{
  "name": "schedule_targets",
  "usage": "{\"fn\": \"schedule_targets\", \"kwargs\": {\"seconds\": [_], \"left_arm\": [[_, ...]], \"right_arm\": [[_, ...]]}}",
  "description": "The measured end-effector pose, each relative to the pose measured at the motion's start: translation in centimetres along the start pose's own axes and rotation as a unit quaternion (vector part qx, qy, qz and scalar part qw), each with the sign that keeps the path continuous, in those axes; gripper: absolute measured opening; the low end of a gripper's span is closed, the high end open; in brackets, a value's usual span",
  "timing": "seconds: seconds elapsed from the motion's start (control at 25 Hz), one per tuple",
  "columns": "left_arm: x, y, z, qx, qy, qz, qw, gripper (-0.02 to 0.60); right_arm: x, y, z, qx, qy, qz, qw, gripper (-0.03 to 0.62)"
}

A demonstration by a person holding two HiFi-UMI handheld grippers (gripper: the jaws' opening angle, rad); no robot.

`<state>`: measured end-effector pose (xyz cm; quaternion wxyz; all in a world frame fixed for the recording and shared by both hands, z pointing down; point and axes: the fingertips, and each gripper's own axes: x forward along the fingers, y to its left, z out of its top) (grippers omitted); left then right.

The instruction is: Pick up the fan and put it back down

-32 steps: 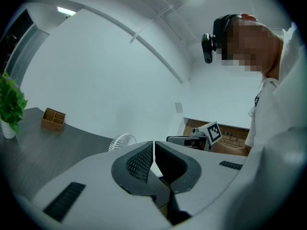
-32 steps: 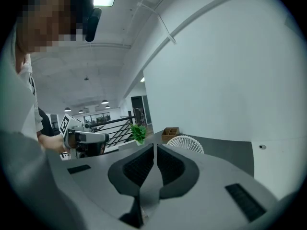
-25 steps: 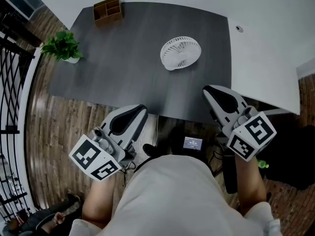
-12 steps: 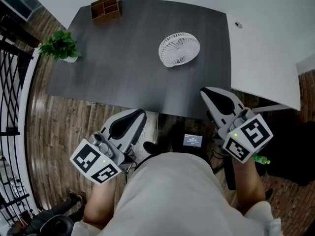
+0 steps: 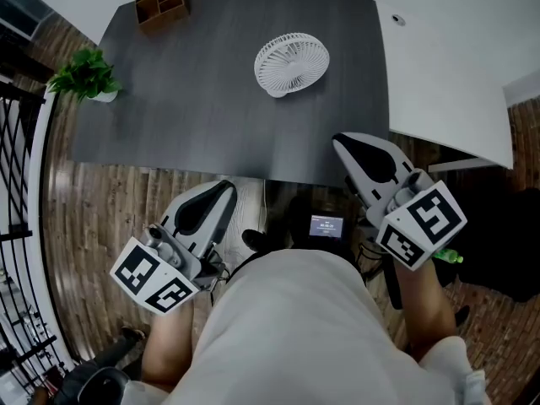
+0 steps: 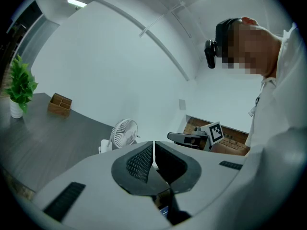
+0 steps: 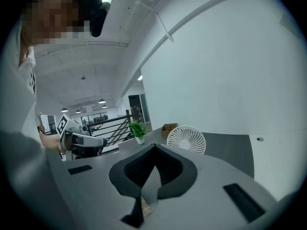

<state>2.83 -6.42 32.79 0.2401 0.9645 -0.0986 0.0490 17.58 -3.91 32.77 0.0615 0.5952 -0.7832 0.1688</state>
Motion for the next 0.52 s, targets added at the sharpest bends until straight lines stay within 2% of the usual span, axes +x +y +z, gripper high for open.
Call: {"fn": "schedule_targets", "kwargs": {"seconds": [0.52], "left_arm": [[1.7, -0.9, -1.3, -0.007, 0.019, 0.002, 0.9998, 0.022]], "right_arm": [[-0.6, -1.7, -0.4, 0.001, -0.004, -0.003, 1.0, 0.011]]}}
